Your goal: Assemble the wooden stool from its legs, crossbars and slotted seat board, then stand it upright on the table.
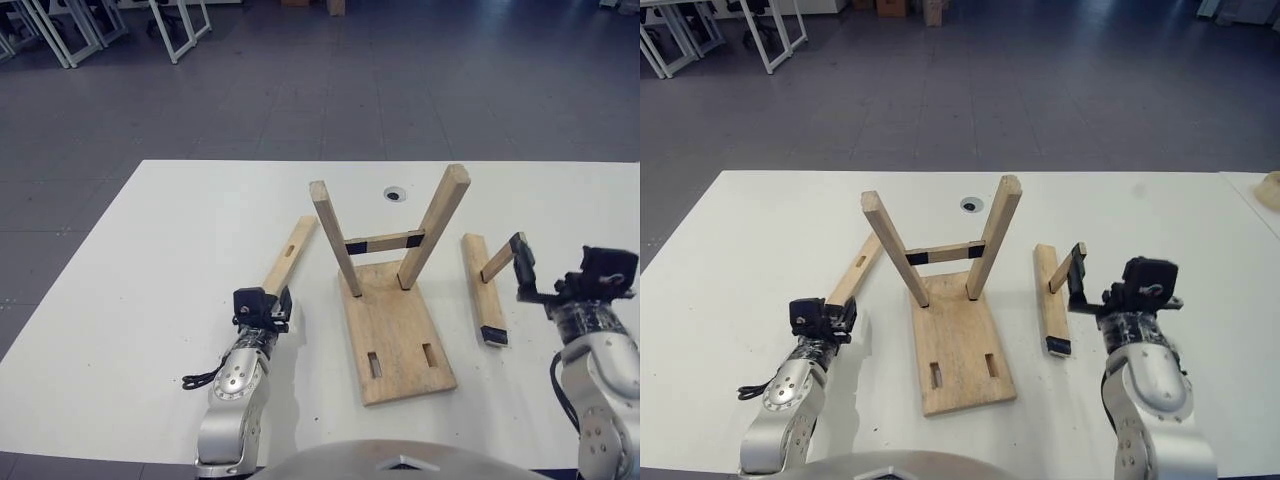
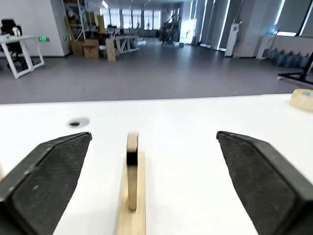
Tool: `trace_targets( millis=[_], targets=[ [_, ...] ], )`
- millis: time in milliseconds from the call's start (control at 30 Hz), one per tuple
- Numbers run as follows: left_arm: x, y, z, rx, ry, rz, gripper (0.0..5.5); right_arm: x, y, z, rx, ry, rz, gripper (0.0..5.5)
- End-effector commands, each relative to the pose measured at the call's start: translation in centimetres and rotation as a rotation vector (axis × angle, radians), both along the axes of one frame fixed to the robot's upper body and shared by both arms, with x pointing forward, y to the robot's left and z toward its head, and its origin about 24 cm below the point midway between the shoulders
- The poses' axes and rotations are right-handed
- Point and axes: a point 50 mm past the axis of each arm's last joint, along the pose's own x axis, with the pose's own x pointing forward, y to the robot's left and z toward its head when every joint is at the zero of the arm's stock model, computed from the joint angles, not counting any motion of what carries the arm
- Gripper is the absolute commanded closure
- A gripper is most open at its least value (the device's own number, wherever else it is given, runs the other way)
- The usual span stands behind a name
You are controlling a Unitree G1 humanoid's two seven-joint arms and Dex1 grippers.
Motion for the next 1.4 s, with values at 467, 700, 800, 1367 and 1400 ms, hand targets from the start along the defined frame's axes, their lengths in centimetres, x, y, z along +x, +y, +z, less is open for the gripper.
trace_targets(
  millis=[467,700,800,1367,1400],
  targets=[
    [0.5,0.0,0.5,0.02,-0.014,-0.034,2.44,-0.6,0.3,-10.3,0.071,0.573,0.048,1.37],
    [0.2,-0.1,0.4,0.006,-0.01,-0.013,2.44,-0.3,-1.0,-10.4,0.043,0.576,0.05,2.61],
    [0.4,-0.1,0.4,0.004,-0.012,-0.012,2.44,0.3,-1.6,-10.1,0.062,0.545,0.049,3.21],
    [-1.0,1.4,10.5,-0.902,-0.039,-1.04,2.44,2.6,-2.6,6.1,1.014,-0.3,1.01,3.44],
    [-0.8,1.0,10.6,-0.923,-0.032,-1.057,2.44,2.1,-2.2,6.3,1.035,-0.26,1.085,3.44]
  ],
)
